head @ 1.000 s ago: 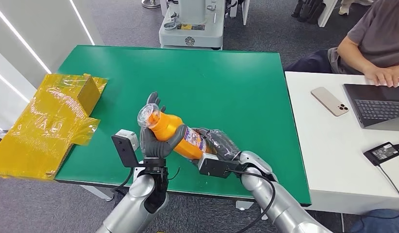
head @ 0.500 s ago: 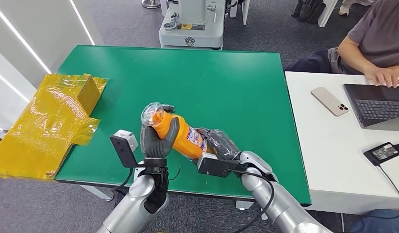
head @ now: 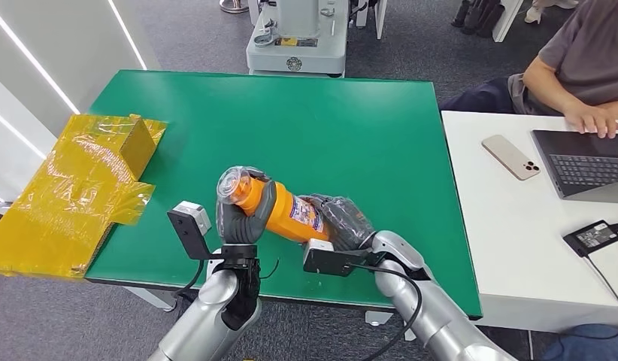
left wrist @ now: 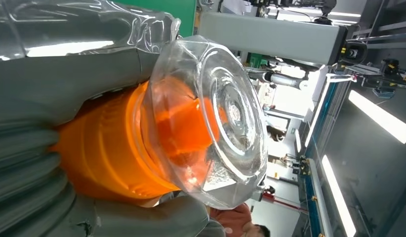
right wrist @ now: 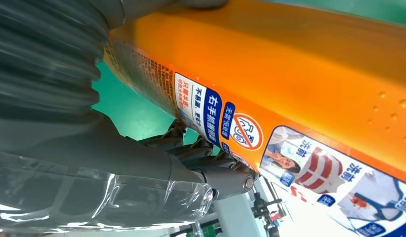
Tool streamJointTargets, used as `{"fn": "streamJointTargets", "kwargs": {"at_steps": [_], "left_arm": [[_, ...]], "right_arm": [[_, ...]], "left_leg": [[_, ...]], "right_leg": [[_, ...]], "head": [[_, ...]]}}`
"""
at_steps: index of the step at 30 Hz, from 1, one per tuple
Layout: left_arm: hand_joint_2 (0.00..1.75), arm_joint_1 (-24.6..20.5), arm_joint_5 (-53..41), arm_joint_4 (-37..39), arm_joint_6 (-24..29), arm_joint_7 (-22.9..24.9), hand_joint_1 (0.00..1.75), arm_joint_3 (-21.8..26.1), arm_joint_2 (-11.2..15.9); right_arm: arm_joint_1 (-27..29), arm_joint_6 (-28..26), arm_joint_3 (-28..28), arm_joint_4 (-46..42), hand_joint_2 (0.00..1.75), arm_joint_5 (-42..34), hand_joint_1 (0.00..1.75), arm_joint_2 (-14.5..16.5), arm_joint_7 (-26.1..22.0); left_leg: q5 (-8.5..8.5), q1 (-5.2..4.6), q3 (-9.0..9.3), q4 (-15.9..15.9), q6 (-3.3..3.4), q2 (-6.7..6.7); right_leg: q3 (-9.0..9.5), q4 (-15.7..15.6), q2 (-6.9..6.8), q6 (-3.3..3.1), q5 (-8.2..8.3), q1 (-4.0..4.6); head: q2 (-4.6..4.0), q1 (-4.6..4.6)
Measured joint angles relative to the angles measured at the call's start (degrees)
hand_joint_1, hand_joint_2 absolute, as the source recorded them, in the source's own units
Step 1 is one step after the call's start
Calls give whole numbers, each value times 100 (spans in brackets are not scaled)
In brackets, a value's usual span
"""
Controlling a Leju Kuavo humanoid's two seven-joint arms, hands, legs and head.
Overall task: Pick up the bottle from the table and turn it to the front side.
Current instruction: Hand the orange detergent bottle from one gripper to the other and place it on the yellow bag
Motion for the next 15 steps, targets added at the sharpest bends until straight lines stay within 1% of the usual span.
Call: {"fn": "streamJointTargets", "kwargs": {"at_steps": [1,3,15], "left_arm": [[175,-1,0,-4,1,-1,175,-1,-1],[175,-2,3,-11,4,-2,175,-1,1],[175,-41,9,-14,22,-39,175,6,7]], "right_arm": [[1,-20,-11,-17,175,-1,4,-5,1],[0,-87,-36,-56,175,-10,0,-10,-2],[116,-484,-291,-318,175,-418,0,-10,-132]], "left_leg": [[0,0,0,0,0,0],[0,0,0,0,0,0],[0,0,-1,0,0,-1]], "right_leg": [[0,0,0,0,0,0],[0,0,0,0,0,0],[0,0,-1,0,0,0]], "head": [[0,0],[0,0],[0,-2]]}}
